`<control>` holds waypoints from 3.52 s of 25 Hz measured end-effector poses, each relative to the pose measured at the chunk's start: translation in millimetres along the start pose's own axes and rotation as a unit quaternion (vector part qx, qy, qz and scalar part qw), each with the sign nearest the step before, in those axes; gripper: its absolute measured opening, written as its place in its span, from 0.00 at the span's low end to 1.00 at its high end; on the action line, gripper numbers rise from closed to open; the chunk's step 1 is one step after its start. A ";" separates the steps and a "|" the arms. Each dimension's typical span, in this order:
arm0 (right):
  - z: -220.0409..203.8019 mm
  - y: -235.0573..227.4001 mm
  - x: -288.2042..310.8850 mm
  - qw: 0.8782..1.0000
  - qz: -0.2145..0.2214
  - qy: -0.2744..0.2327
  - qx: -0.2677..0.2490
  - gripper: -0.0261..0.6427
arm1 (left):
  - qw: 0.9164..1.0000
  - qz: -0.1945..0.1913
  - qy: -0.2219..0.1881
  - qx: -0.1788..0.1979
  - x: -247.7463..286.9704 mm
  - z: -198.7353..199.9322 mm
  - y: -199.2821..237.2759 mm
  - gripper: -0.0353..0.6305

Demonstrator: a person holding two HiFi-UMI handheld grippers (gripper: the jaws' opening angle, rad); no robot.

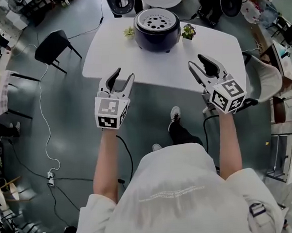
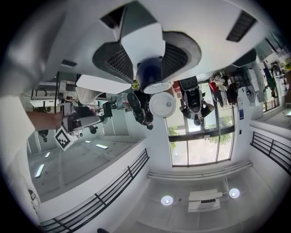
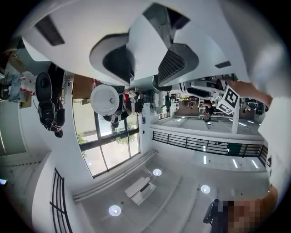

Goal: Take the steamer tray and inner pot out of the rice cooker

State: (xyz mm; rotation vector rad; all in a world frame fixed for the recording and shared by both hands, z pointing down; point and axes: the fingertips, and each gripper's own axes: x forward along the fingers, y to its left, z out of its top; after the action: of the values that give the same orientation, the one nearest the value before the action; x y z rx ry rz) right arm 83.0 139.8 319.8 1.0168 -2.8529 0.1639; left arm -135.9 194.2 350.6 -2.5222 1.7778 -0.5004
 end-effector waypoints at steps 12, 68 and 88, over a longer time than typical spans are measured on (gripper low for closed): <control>7.2 -100.5 110.5 0.999 0.035 -0.011 0.035 0.35 | 0.999 0.022 0.023 0.001 114.3 26.1 58.0 0.36; -52.4 -239.7 267.2 0.985 -0.091 0.093 0.112 0.34 | 0.938 -0.205 0.262 0.096 471.8 -67.5 145.0 0.37; -71.5 -250.1 292.1 0.986 -0.030 0.109 0.121 0.34 | 0.918 -0.162 0.313 0.182 468.2 -88.0 146.7 0.31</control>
State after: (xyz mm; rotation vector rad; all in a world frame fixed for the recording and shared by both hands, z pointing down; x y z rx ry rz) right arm 21.6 -224.9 447.1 1.0521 -2.6459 0.5894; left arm -152.3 -273.5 522.3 -2.5351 1.1830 -1.6374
